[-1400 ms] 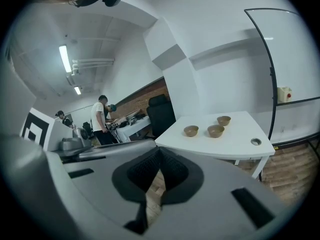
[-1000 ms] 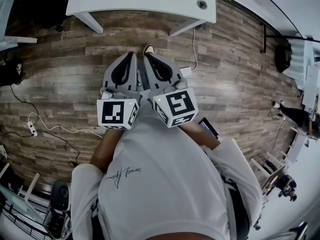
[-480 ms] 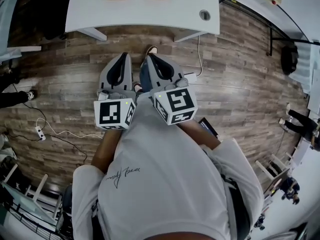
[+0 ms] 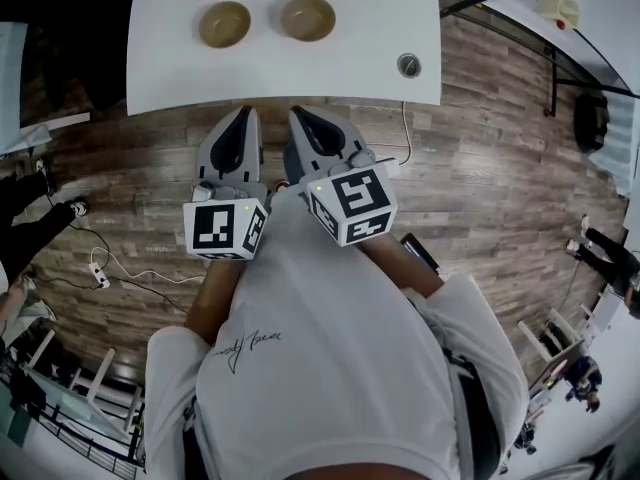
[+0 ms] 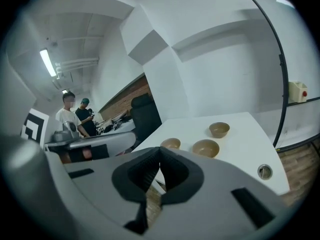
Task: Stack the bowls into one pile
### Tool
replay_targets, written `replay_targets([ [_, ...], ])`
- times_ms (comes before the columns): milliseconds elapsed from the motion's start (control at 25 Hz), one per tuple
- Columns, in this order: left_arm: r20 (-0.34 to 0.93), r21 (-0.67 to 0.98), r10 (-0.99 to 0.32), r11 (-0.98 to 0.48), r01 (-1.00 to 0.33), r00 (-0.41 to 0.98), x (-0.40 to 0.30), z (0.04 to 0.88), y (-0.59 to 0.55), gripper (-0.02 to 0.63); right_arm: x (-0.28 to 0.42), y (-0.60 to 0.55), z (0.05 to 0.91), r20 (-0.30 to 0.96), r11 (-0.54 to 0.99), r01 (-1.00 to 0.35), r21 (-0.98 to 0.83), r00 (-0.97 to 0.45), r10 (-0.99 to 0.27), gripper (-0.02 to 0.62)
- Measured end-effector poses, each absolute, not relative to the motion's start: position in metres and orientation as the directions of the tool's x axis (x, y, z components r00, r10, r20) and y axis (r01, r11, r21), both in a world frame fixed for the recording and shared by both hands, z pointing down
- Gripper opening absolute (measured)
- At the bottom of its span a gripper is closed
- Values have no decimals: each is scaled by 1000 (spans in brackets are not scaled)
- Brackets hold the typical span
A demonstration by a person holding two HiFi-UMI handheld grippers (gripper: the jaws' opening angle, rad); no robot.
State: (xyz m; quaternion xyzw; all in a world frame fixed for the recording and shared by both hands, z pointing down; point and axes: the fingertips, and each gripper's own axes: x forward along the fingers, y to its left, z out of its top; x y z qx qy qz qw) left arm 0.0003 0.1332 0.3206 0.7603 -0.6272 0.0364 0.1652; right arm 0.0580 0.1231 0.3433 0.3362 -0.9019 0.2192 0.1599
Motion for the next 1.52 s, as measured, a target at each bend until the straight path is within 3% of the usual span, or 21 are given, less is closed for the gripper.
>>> replay_targets([
  [560, 336, 192, -927, -107, -975, 168, -3, 330, 58, 6, 56, 46, 357, 451, 676, -631, -380, -765, -461, 6],
  [1520, 306, 203, -932, -134, -970, 192, -63, 328, 7, 6, 24, -9, 354, 462, 633, -673, -383, -733, -499, 6],
])
